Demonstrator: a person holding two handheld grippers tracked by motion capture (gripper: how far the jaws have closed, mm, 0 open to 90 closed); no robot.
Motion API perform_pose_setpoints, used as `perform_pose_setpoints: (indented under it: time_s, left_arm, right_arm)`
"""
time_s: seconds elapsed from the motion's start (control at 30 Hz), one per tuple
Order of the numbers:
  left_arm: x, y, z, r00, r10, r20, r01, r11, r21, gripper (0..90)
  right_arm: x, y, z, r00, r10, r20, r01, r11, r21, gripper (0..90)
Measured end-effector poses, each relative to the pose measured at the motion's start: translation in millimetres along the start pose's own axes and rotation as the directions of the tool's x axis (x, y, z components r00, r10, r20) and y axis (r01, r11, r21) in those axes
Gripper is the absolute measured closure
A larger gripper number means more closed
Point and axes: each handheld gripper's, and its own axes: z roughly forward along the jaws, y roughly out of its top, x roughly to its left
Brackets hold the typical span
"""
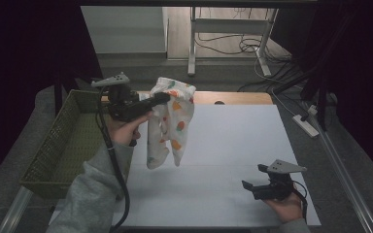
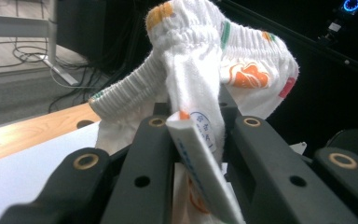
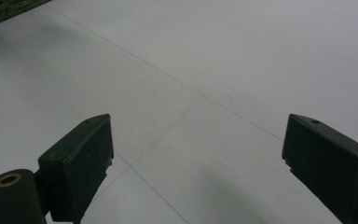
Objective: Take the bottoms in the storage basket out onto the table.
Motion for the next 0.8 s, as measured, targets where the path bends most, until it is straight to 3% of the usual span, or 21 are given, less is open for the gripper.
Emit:
perform_pose_setpoints:
  time_s: [0.8]
  left_arm:
    - [-6.4, -7.0, 48.7, 0.9991, 0.001, 0.043, -0.004, 0.9979, 0.064, 82.6]
  right_arm:
    - [0.7, -1.7, -1.2, 1.0000, -0.004, 0.004, 0.004, 1.000, 0.008, 9.1]
